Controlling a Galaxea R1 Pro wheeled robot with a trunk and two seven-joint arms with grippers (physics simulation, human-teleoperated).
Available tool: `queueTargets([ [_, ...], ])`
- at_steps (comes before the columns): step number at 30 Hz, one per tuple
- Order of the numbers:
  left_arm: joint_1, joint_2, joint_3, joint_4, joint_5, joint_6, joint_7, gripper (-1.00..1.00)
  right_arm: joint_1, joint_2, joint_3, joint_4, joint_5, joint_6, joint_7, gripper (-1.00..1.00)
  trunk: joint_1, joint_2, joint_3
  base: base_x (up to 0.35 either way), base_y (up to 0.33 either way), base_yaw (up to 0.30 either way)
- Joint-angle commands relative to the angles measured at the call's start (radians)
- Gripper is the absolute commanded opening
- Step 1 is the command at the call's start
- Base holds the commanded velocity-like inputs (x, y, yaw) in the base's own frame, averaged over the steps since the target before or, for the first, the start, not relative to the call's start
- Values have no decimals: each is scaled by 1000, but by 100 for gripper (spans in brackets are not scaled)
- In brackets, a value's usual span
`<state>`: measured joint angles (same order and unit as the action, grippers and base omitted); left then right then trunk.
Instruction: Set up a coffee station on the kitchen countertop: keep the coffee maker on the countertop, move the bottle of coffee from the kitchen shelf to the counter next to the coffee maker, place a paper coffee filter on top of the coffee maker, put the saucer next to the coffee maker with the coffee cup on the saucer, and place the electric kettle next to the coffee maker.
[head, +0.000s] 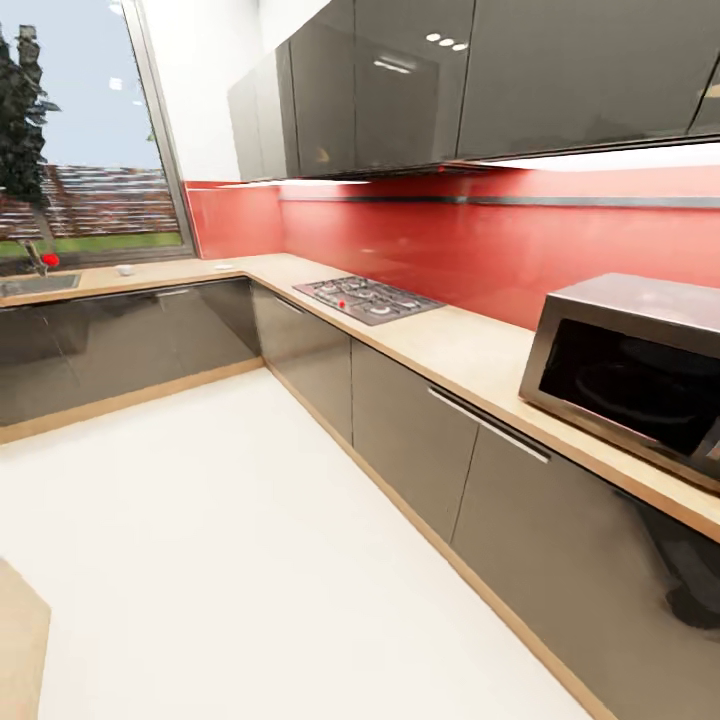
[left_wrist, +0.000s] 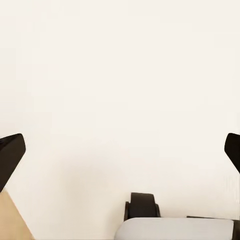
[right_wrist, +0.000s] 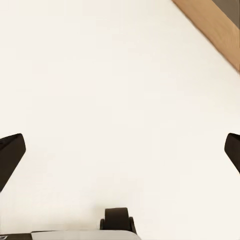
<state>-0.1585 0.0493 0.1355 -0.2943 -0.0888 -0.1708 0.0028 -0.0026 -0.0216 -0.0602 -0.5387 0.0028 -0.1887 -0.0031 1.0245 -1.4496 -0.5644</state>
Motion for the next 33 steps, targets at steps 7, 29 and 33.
queueTargets([
  [7,-1,0,9,1,-8,-4,1,100,0,0,-1,0,1,-3,0,100,1,0,-1,278,2,279],
  [29,-1,-1,4,1,-10,-3,0,100,0,2,-1,0,2,-3,0,100,1,0,-1,54,0,279],
  [33,-1,-1,4,1,-9,-3,0,100,0,2,-1,0,2,-3,0,100,1,0,-1,325,0,279],
])
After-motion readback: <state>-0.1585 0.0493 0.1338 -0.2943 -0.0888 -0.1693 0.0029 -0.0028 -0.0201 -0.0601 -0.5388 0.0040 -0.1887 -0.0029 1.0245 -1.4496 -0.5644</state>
